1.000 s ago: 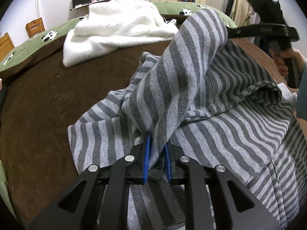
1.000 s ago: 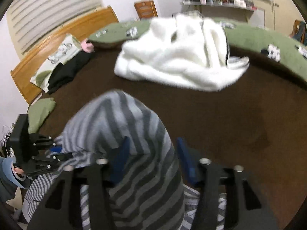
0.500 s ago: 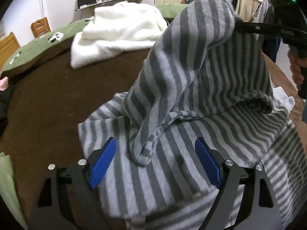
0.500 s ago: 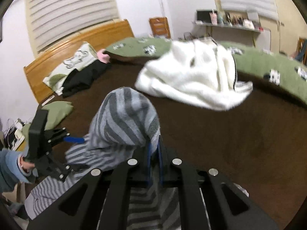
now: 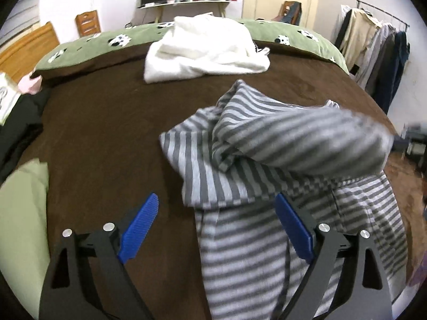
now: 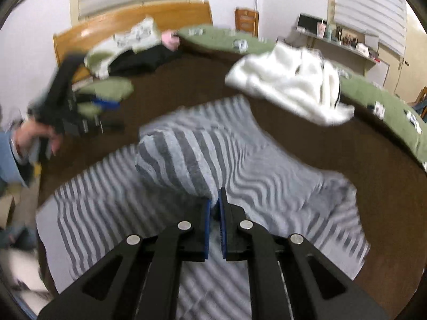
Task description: Fold large clothes
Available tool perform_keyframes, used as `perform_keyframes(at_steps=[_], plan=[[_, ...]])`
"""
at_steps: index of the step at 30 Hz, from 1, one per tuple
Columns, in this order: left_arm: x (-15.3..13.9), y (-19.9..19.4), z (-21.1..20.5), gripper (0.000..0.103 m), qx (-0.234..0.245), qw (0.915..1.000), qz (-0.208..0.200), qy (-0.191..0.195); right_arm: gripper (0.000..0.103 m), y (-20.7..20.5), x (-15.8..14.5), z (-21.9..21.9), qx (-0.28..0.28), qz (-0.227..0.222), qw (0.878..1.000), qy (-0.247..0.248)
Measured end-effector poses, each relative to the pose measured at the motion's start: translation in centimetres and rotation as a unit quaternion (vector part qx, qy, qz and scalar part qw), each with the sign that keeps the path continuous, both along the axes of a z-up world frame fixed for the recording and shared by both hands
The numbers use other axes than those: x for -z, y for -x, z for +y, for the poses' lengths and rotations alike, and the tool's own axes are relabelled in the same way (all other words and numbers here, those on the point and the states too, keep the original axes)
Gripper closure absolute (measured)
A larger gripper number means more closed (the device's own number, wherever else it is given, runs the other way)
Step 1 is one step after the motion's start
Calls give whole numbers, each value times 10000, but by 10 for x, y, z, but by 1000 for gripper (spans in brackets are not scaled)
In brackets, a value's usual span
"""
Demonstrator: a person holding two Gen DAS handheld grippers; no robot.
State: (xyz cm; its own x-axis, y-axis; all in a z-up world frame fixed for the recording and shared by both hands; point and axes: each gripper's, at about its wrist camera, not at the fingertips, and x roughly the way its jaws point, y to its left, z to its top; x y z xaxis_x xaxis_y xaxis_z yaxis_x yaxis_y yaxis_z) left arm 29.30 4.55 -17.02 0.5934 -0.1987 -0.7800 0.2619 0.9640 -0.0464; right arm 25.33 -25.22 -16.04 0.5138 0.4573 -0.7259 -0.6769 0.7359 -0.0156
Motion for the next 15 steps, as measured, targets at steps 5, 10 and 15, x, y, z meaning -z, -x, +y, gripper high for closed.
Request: perform_keyframes(at_steps=[5,10,15], plan=[[18,13,2,15,-99,9999,87,-15,96,17,54,-2,277,182,9994,35],[35,19,-4,14,-129,9999,48,-33,96,19,72,-10,523,182,9979,-349],[52,15,-15,14,-78,9999,85,30,93,22,76,-11,568,71,9975,-410]])
